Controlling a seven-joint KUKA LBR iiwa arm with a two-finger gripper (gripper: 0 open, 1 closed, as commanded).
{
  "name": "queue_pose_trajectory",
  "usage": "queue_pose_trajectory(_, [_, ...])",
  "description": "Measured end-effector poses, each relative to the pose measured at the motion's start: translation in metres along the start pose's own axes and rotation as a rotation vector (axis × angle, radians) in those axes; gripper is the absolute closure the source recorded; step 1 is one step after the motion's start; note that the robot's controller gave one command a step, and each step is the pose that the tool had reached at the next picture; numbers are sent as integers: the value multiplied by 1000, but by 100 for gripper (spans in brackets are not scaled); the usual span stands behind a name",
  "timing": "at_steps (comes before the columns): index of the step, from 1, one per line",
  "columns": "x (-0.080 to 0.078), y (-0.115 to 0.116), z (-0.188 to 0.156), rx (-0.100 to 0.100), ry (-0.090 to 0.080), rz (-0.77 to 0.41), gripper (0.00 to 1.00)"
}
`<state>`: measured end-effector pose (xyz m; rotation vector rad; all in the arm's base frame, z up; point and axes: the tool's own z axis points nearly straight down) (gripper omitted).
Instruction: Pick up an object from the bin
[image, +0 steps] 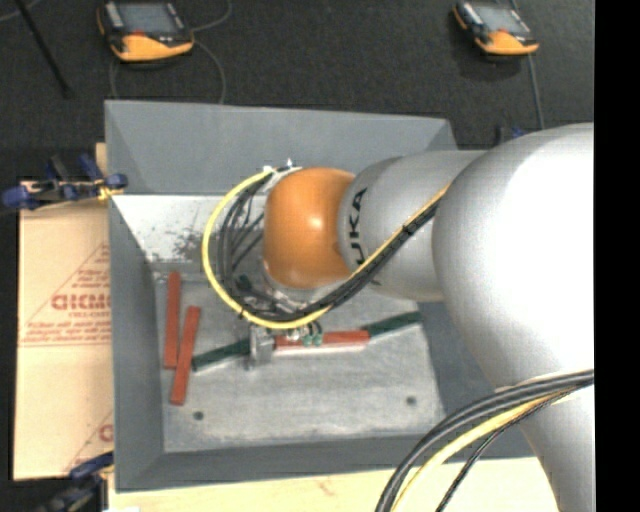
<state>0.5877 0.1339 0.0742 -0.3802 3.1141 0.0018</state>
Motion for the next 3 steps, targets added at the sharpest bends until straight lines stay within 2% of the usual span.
queue_pose_trajectory(1, [-34, 10, -116, 2, -7, -287, 100])
queue_pose_trajectory(2, [-22, 4, -33, 2, -15, -537, 100])
queue_pose_trajectory(3, [-56, -3, -164, 4, -11, -540, 100])
